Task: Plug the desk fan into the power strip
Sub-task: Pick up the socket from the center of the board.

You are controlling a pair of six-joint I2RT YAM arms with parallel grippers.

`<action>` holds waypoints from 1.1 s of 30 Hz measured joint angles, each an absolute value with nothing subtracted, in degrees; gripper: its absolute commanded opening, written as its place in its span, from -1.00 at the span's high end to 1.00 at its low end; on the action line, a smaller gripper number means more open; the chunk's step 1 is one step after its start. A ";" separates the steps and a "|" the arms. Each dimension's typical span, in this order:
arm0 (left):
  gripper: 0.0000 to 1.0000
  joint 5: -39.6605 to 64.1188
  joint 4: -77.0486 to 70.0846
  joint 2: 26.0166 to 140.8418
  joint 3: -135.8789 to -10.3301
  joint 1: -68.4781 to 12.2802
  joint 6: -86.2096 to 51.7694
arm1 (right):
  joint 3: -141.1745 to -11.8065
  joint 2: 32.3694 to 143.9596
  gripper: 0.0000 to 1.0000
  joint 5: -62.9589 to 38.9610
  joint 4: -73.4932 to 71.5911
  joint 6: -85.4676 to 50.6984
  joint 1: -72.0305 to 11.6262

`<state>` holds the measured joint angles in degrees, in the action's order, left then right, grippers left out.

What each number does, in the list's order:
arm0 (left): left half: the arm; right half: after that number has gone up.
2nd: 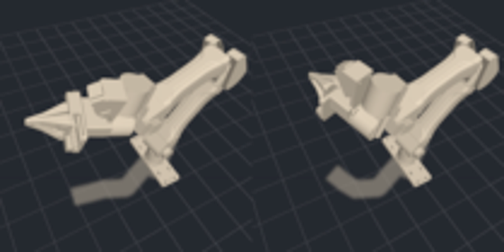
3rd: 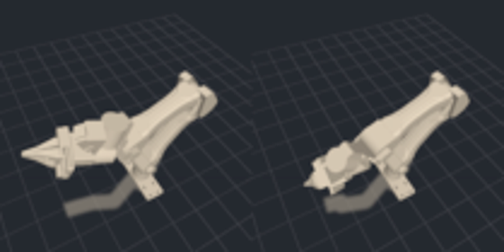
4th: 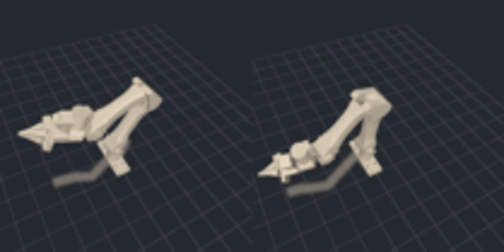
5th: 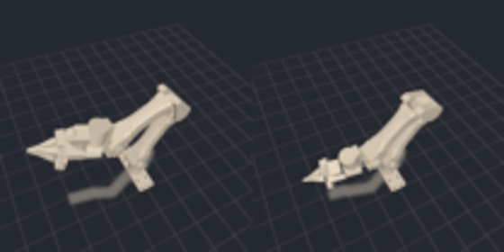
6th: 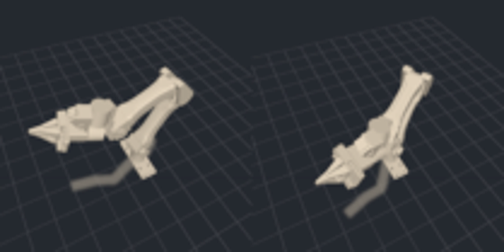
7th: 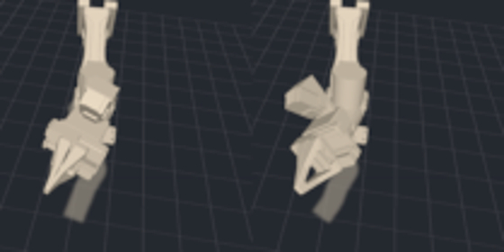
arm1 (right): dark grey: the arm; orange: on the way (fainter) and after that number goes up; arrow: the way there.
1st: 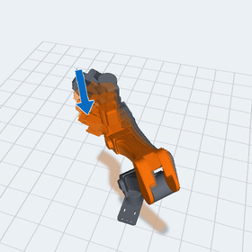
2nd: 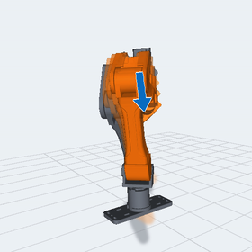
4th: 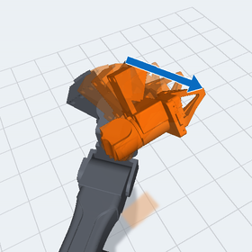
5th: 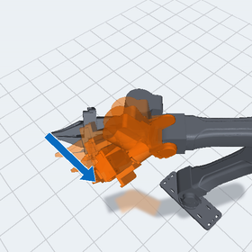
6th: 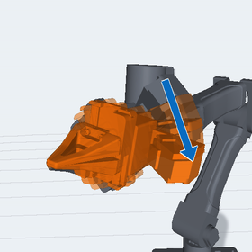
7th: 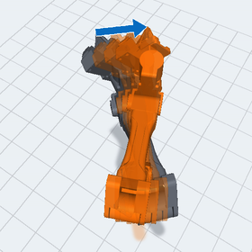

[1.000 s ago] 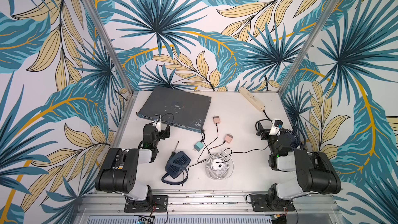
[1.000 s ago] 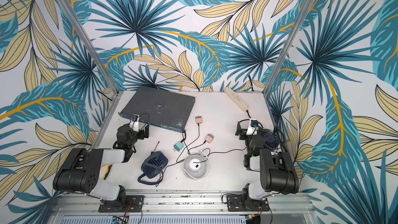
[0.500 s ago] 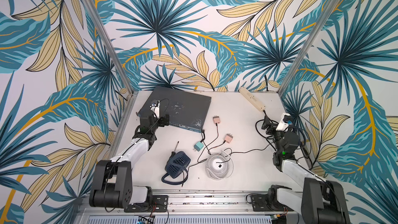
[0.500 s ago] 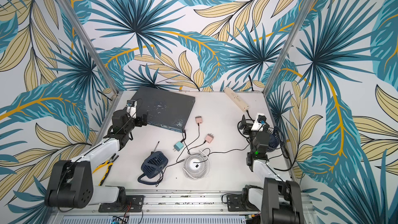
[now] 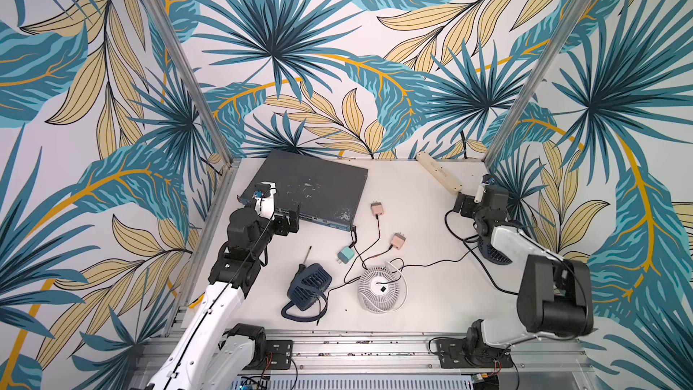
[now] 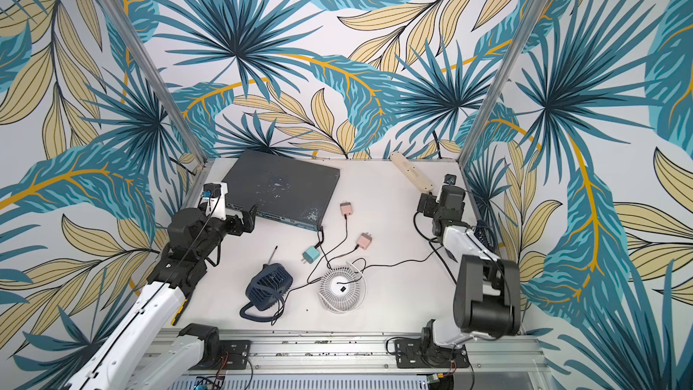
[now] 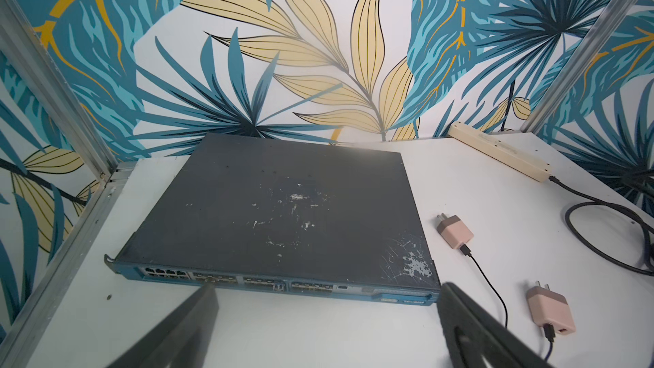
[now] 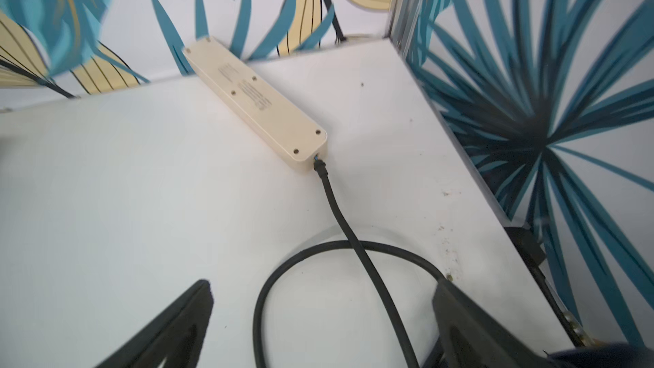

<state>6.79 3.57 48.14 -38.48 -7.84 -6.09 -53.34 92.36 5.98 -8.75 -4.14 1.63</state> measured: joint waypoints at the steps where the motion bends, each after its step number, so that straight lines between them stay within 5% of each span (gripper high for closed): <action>1: -1.00 6.87 4.54 47.55 -38.48 -7.86 -6.46 | -57.45 96.77 -0.99 6.20 -6.52 -3.38 1.80; 10: -1.00 8.51 9.02 45.21 -34.37 -7.86 -7.53 | -88.47 124.53 -0.99 7.09 9.13 5.23 3.57; 22: -1.00 10.17 10.15 44.18 -34.13 -7.86 -8.67 | -119.55 142.52 -0.98 -5.96 26.57 19.25 4.43; 33: -1.00 13.76 11.46 44.38 -35.31 -7.86 -11.73 | -123.46 144.31 0.03 -17.63 33.78 23.40 4.82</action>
